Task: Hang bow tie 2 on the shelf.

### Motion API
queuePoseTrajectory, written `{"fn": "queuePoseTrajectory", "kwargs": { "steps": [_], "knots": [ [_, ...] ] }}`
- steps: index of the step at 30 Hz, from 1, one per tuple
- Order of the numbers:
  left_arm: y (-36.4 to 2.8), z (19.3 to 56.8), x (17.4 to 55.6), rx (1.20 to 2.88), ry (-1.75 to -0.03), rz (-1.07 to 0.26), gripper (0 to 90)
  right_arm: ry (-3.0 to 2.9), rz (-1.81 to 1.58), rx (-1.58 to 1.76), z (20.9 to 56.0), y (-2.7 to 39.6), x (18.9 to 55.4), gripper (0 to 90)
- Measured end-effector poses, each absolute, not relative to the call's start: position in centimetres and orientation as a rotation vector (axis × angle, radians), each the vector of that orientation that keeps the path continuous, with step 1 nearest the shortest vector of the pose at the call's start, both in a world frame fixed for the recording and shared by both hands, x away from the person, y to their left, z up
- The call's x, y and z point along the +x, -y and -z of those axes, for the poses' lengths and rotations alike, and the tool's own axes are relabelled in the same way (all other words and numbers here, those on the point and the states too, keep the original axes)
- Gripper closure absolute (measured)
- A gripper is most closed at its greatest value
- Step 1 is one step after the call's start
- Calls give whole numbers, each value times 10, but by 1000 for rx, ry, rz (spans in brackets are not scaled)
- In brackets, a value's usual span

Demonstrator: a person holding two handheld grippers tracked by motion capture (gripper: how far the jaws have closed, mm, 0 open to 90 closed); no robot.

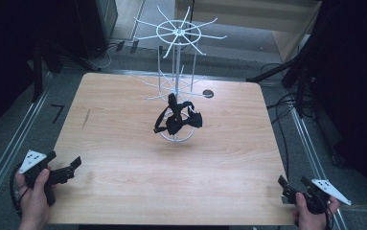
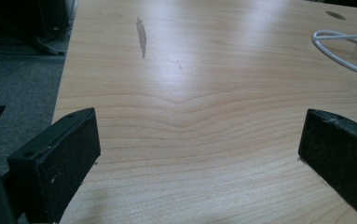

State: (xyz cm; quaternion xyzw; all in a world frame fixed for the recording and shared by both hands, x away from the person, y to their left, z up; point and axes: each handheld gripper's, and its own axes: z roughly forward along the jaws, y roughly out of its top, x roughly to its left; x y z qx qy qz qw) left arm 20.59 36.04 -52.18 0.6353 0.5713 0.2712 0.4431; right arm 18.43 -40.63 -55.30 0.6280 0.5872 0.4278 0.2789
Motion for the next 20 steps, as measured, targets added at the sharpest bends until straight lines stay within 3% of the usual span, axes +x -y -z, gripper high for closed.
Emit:
{"fn": "queuePoseTrajectory", "kwargs": {
  "steps": [5, 9, 11, 13, 20],
  "knots": [
    [-360, 522, 202, 1556, -1388, -695, 0, -1584, -1079, 1678, 553, 403, 181, 71],
    [-358, 521, 198, 1562, -1352, -733, 0, -1609, -1010, 1688, 563, 403, 176, 119],
    [-356, 521, 197, 1566, -1341, -747, 0, -1487, -988, 1669, 556, 403, 171, 193],
    [-356, 521, 197, 1575, -1334, -746, 0, -1523, -1046, 1673, 556, 399, 172, 145],
    [-356, 521, 201, 1574, -1355, -744, 0, -1614, -938, 1613, 557, 387, 176, 136]
  ]
}}
